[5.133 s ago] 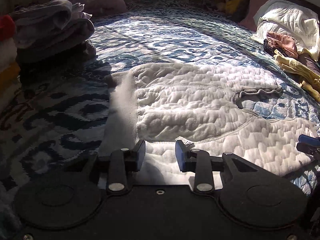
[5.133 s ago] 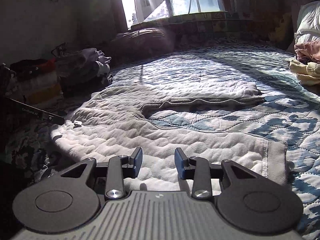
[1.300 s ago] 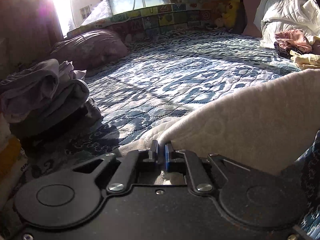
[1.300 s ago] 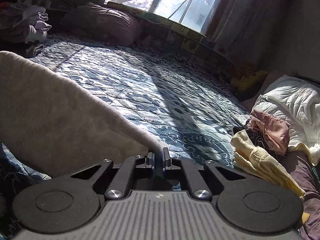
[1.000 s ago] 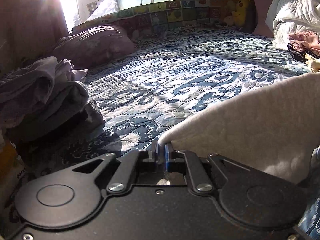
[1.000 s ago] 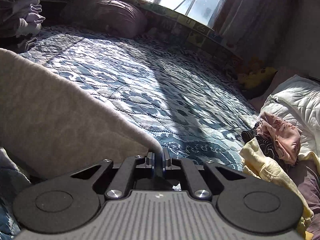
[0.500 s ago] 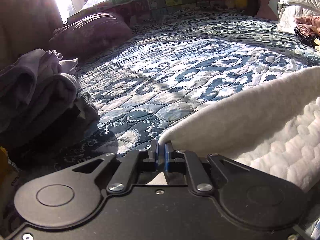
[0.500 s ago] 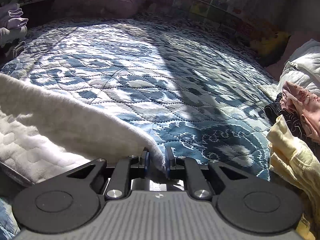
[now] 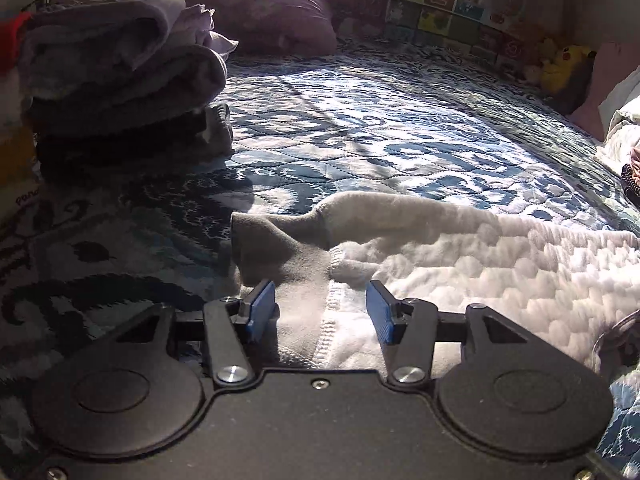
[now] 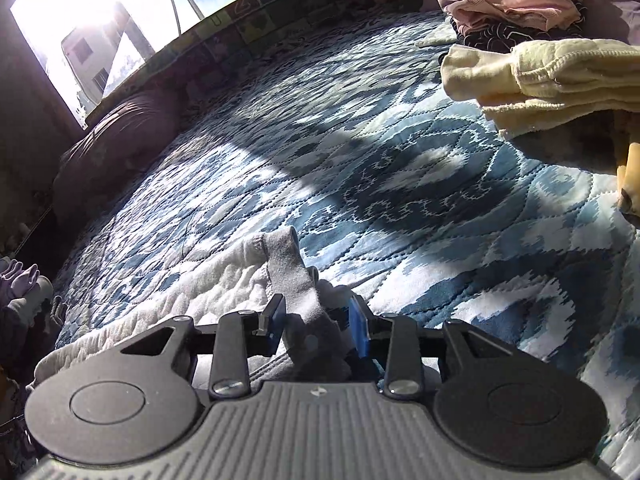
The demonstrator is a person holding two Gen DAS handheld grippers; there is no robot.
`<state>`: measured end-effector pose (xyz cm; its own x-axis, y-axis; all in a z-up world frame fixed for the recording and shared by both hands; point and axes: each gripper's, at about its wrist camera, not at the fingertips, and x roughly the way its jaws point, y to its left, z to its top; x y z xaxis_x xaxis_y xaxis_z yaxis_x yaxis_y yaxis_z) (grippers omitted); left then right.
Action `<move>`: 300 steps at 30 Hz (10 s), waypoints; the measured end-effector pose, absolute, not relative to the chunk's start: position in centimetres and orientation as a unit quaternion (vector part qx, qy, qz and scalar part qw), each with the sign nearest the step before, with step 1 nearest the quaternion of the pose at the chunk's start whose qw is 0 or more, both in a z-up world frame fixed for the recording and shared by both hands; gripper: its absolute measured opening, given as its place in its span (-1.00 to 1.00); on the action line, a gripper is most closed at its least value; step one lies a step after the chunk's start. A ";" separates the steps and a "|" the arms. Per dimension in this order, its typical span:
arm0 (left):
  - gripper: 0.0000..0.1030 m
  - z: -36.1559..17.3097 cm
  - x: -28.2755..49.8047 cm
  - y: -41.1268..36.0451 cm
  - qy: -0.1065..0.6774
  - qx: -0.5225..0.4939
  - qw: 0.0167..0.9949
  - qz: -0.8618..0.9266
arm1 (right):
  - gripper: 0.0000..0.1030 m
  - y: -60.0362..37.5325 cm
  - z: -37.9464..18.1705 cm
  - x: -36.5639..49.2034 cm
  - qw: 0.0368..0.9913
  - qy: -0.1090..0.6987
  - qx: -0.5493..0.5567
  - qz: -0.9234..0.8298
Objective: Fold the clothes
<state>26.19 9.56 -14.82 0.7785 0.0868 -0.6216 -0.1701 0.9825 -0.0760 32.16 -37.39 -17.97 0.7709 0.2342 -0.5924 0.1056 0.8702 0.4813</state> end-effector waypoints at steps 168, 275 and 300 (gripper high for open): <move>-0.76 -21.6 22.6 -12.1 0.185 0.527 0.829 -0.015 | -0.49 -35.4 -18.7 29.3 0.881 0.280 0.349 0.154; -0.28 -17.4 20.8 10.0 0.316 -0.481 0.818 -0.007 | -0.28 -25.7 -20.4 27.4 0.848 0.331 0.335 0.244; -0.37 -3.1 8.4 30.1 0.158 -0.551 0.820 -0.006 | -0.30 -4.1 -2.7 26.0 0.777 0.289 0.374 0.415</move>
<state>8.38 30.14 -3.12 0.9503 -0.1835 -0.2516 -0.1637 0.3928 -0.9049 26.02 -4.13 -2.74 0.4873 0.8621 -0.1390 -0.4294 0.3752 0.8215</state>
